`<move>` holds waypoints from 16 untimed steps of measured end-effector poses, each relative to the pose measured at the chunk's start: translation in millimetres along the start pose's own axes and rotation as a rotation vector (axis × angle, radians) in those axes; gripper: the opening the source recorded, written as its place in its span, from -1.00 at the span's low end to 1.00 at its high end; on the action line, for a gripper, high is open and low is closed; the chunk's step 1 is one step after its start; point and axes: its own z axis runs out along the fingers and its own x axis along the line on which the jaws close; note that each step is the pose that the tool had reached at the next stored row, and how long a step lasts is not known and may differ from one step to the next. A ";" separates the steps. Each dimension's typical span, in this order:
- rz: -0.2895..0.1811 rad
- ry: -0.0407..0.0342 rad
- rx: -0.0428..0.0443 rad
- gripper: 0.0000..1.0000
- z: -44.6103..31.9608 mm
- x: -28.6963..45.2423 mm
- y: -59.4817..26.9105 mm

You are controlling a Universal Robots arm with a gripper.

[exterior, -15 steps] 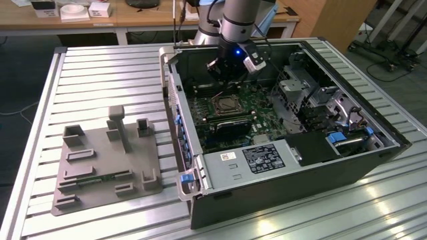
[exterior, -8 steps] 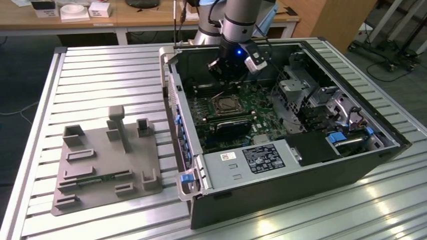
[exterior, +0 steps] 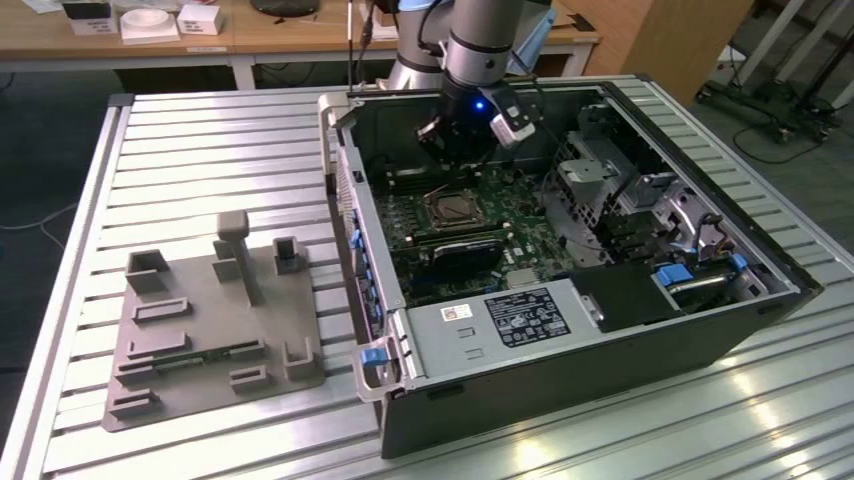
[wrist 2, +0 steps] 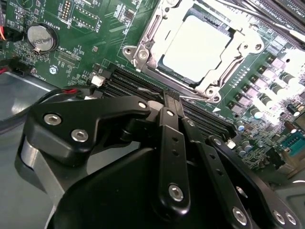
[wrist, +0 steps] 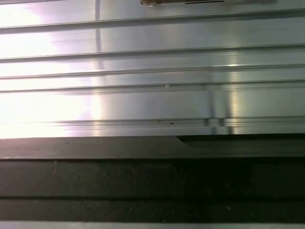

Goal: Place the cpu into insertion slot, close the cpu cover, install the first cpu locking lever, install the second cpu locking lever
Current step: 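Install the first cpu locking lever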

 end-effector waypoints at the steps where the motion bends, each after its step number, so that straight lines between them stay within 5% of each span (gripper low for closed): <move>1: 0.000 -0.0001 0.0040 -0.80 0.3 0.0 0.0; 7: 0.000 -0.0007 0.0244 -0.80 3.4 -0.3 -0.2; 16: 0.000 -0.0010 0.0340 -0.80 6.3 -2.6 -0.2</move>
